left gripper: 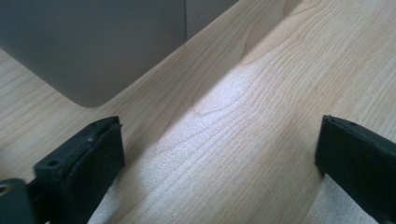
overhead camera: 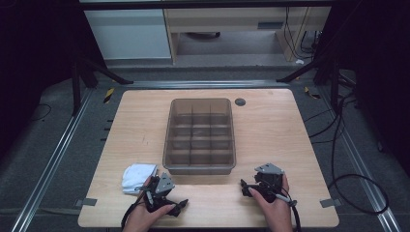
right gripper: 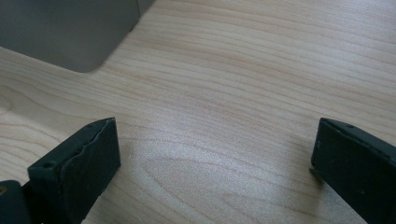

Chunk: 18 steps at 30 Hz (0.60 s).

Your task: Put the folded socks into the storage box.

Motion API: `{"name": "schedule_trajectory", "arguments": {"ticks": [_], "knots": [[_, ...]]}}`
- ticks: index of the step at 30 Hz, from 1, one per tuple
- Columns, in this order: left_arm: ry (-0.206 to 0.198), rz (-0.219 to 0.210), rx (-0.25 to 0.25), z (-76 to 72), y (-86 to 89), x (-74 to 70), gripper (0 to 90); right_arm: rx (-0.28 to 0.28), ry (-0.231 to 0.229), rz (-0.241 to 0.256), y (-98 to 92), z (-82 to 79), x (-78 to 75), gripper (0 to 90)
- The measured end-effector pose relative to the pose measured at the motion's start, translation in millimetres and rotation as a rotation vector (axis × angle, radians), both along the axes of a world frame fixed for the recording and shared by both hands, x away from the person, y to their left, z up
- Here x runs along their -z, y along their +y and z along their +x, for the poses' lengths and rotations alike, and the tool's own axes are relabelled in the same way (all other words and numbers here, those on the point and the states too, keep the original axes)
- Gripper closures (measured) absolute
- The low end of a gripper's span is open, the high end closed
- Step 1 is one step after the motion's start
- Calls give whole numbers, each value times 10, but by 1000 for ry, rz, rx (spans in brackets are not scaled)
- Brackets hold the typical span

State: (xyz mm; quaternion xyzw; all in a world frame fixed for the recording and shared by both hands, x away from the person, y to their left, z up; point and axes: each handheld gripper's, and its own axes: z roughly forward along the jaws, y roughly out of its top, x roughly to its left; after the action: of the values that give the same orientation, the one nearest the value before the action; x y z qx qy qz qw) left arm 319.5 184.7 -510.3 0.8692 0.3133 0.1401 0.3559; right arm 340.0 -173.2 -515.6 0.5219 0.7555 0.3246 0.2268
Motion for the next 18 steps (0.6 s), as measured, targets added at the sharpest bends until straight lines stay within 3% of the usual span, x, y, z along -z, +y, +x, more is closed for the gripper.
{"name": "schedule_trajectory", "arguments": {"ticks": [10,18], "knots": [[-26,11,37,45,76,-244,37,-5,-1,1,-1,-6,1,14],[-51,91,43,144,331,-488,53,-7,-1,1,-2,-6,1,12]]}}
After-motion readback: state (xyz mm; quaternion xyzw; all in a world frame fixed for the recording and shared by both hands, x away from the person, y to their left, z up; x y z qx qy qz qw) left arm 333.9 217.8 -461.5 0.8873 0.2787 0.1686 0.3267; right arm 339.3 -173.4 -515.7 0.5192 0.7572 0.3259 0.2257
